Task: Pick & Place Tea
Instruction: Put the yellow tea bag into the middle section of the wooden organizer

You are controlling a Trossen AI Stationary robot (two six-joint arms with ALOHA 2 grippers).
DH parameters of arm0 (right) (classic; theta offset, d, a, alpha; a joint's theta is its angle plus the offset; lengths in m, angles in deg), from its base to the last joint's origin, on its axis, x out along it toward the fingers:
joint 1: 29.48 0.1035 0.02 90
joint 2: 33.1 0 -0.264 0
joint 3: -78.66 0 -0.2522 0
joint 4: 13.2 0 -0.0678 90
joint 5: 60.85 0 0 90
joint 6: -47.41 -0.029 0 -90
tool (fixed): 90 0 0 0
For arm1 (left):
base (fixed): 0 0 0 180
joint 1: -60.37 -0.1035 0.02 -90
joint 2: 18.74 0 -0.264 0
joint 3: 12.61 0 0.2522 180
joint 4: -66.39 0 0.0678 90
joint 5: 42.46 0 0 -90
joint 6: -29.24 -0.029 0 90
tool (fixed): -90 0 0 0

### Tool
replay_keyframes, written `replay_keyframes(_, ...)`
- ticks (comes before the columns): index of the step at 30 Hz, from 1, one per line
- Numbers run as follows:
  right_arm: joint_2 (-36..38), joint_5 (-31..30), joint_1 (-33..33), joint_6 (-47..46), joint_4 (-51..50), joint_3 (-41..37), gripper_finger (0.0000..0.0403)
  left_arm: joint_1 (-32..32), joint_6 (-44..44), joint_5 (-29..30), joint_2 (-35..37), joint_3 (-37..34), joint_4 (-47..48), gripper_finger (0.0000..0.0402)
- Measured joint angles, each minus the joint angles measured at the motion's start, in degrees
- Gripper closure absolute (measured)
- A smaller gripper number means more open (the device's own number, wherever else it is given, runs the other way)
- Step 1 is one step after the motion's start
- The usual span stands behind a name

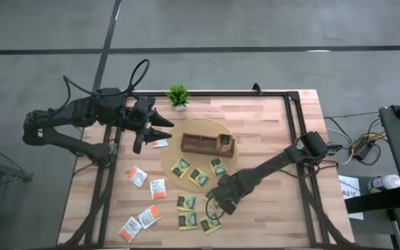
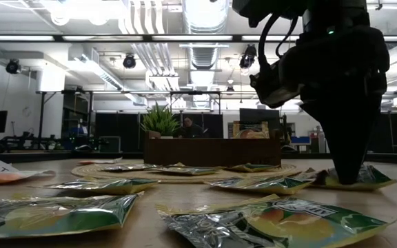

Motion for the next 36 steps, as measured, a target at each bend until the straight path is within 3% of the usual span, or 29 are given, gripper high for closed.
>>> replay_keyframes(2,0.1,-0.6,0.0,0.1,-0.1,0.0,0.0383,0.0,0.1,0.0,0.0,0.0,0.0,0.0213)
replay_keyframes(11,6.1,-6.0,-0.2,1.4,-2.3,-0.4,0.0394,0.0,0.5,0.0,0.0,0.0,-0.5,0.0213)
replay_keyframes(24,23.2,-24.5,-1.0,3.0,-2.6,0.9,0.0394,-0.1,5.3,0.1,-2.0,0.0,-4.7,0.0213)
replay_keyframes(36,24.9,-32.5,-3.3,7.7,-2.5,4.5,0.0394,0.0,6.3,-0.1,-8.2,0.0,-7.5,0.0213)
